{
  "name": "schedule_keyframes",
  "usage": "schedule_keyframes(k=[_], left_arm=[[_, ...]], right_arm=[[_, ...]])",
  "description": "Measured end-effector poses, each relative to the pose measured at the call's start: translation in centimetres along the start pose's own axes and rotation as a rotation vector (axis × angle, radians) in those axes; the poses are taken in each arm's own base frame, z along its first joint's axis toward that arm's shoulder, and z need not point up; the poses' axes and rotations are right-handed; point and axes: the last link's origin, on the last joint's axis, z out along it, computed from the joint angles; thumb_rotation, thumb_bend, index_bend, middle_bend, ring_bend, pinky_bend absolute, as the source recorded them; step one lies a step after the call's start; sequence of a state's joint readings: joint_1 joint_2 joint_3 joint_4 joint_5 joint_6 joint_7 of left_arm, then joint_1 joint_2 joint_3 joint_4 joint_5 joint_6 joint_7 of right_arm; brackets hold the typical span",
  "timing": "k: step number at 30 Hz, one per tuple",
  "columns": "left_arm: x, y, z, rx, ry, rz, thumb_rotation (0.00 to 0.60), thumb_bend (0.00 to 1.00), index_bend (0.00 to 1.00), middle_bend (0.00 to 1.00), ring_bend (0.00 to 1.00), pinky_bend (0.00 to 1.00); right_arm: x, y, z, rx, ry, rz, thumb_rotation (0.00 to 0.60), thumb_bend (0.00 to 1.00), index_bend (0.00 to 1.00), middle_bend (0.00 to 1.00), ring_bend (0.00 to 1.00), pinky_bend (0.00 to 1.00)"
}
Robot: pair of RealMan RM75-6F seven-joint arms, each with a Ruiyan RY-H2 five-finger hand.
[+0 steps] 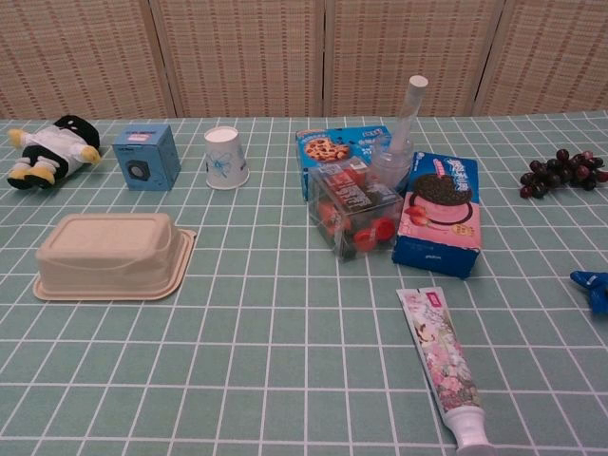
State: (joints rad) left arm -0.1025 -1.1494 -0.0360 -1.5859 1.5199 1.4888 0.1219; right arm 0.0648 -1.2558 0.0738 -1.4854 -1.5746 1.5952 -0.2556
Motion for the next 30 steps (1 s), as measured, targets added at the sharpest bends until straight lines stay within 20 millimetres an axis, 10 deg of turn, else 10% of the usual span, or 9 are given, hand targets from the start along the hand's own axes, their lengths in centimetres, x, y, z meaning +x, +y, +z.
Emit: schedule_keyframes(k=[11,17,23,30], left_arm=[[0.1,0.0,0.0,0.004,-0.008,-0.008,0.6,0.24,0.58,0.77,0.5,0.71],[0.4,-0.5,0.1,0.016,-0.003,-0.026,0.6,0.24,0.58,0.77,0.5,0.71],[1.3,-1.1,0.0,0.032,0.031,-0.035,0.6,0.24,0.57,0.76,0.5,0.71],[2.1,-1.8,-0.3,0.06,0.039,-0.044,0.6,0.24,0.57,0.74,0.49,0.71]], right_arm=[[-0.4,-0.4,0.2,0.02,-0.02,0.005,0.6,0.21,0.44,0.46,0.39,0.61],[-1.0,-0.9,1.1,0.015,0.001,0.028,0.6,0.21,0.33,0.49,0.54,0.81],[-1.5,-2.3,2.8,0.017,0.022,-0.005,0.6,0.23,0.16,0.8,0.89,1.0],[-1.7,-6.6,6.2,0.061,0.007,-0.059,0.6,0.47,0.12,0.97,1.0,1.0]])
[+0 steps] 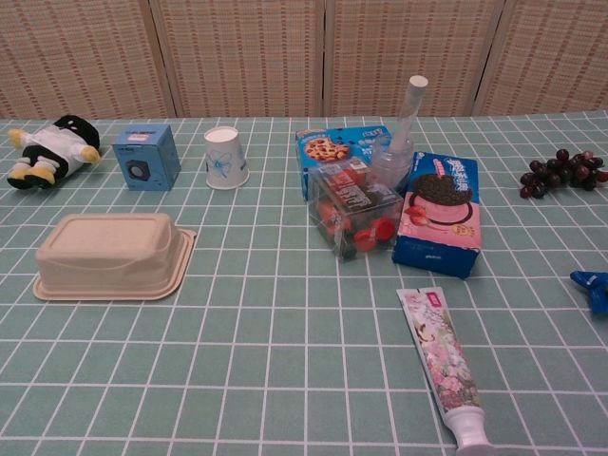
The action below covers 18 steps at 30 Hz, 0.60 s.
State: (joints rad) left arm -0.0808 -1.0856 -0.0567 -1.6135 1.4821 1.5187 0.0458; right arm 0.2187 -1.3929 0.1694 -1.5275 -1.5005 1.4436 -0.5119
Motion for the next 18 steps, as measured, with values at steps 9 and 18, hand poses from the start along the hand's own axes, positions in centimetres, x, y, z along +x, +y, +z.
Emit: schedule_keyframes(k=[9,18], left_arm=[[0.7,-0.5,-0.2,0.033,-0.009,-0.002,0.6,0.24,0.56,0.74,0.48,0.71],[0.8,-0.5,-0.2,0.034,-0.012,-0.009,0.6,0.24,0.56,0.74,0.48,0.71]], right_arm=[[-1.3,-5.8,3.8,0.02,-0.008,0.029,0.6,0.89,0.12,1.0,1.0,1.0],[-2.2,-9.6,5.6,0.065,-0.054,0.059,0.6,0.95,0.12,1.0,1.0,1.0]])
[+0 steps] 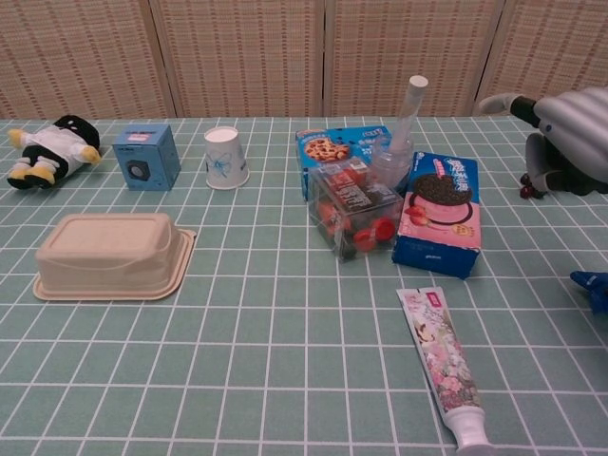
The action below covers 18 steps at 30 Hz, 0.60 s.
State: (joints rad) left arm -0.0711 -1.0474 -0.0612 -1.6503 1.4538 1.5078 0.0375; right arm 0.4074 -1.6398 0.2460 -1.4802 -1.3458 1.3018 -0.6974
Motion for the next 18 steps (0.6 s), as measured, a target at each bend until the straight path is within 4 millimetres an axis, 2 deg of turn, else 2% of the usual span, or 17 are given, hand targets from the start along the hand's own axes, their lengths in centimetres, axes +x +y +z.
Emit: schedule_keyframes(k=[8,18], left_arm=[[0.0,0.0,0.1,0.002,-0.006,0.001,0.6,0.24,0.56,0.74,0.48,0.71],[0.0,0.0,0.0,0.003,-0.007,-0.001,0.6,0.24,0.56,0.74,0.48,0.71]], right_arm=[[-0.5,-2.1,0.8,0.037,-0.021,-0.005,0.6,0.96,0.12,1.0,1.0,1.0],[-1.0,-3.6,1.7,0.061,-0.04,-0.009,0.6,0.96,0.12,1.0,1.0,1.0]])
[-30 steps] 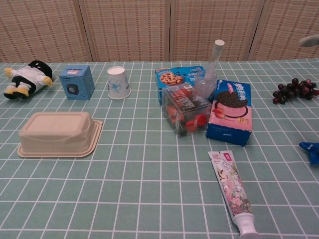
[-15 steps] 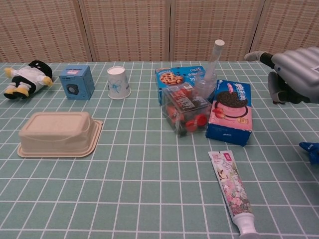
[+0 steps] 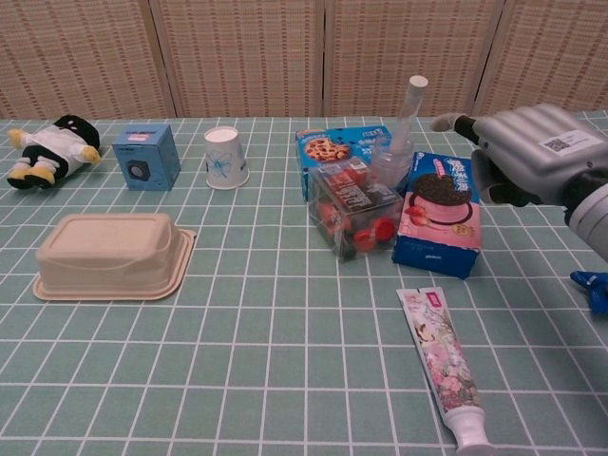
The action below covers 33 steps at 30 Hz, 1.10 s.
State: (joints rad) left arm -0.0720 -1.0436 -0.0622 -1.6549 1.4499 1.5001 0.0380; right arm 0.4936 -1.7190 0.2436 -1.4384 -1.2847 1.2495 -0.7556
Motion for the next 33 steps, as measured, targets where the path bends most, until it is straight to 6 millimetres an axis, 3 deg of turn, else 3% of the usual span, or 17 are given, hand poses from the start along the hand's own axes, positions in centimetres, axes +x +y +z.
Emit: schedule_keyframes(k=[16,33], left_arm=[[0.2,-0.1,-0.1,0.0,0.0,-0.017,0.6,0.24,0.56,0.74,0.48,0.71],[0.2,-0.1,-0.1,-0.003,-0.006,-0.025,0.6,0.24,0.56,0.74,0.48,0.71]], right_arm=[[-0.6,-2.1,1.0,0.039,-0.013,0.008,0.6,0.96,0.12,1.0,1.0,1.0],[0.3,-3.6,1.9,0.065,0.011,0.012,0.6,0.96,0.12,1.0,1.0,1.0]])
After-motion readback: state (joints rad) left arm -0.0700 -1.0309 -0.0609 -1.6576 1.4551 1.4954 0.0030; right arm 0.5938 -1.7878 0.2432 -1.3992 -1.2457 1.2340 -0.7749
